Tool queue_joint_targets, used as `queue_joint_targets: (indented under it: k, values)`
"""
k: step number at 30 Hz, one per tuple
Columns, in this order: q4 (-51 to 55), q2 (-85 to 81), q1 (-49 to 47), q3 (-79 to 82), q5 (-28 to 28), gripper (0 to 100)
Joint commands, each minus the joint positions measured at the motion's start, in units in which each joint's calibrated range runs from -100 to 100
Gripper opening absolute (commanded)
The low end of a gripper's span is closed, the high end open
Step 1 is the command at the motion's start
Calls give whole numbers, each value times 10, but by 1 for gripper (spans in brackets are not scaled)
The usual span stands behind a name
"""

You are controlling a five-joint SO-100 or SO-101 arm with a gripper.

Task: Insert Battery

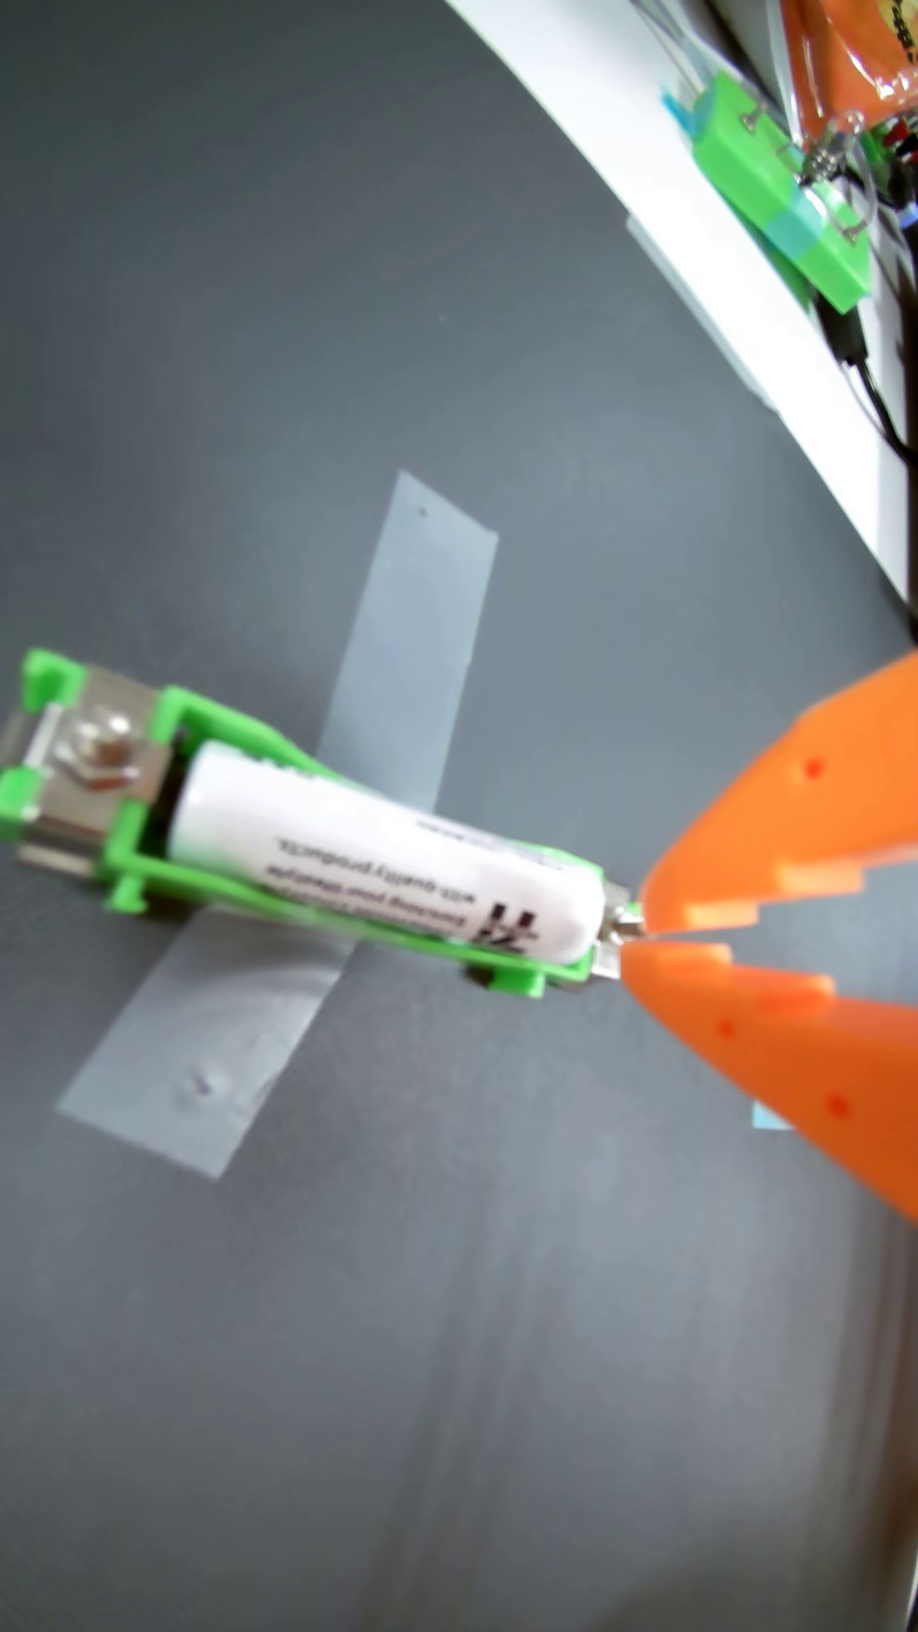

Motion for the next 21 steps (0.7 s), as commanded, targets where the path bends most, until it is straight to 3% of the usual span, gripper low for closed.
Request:
queue_joint_targets:
  k: [1,21]
  values:
    - [-1,-10,-11,-17,-1,1]
    - [-5,-10,-7,-23,-1,1]
